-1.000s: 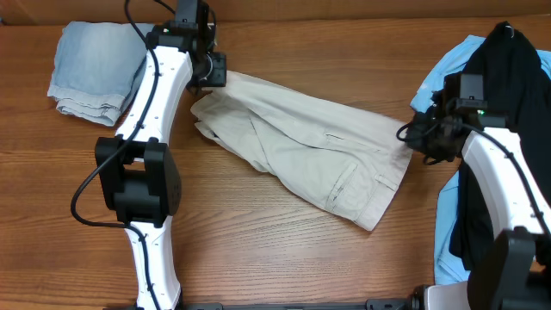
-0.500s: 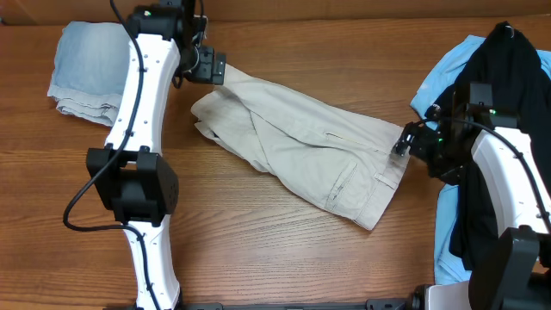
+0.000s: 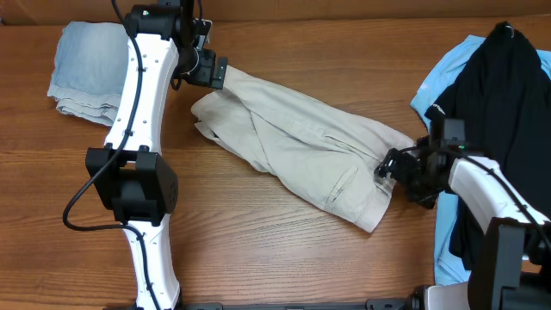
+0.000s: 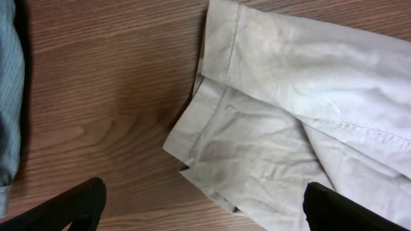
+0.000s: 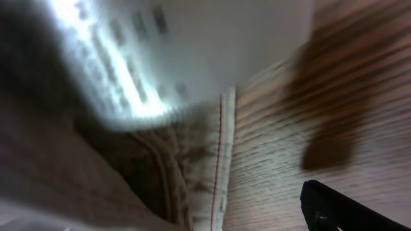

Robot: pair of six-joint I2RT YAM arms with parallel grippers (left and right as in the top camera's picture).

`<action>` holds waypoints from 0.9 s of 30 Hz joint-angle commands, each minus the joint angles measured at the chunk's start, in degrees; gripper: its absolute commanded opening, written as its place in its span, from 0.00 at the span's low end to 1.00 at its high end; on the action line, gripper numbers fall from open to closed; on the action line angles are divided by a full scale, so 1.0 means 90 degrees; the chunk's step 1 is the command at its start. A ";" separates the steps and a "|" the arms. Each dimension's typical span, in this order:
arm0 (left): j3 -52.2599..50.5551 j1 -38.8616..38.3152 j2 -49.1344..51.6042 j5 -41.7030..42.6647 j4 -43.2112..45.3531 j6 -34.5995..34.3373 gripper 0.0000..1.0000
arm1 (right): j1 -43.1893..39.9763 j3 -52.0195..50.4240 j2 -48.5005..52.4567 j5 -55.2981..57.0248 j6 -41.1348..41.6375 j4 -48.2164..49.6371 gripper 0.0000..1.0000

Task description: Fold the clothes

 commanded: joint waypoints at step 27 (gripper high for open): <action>-0.0384 0.0029 0.0056 0.0182 0.0102 0.0146 1.00 | 0.0491 -0.0483 0.0134 -0.0160 0.0947 0.1236 0.04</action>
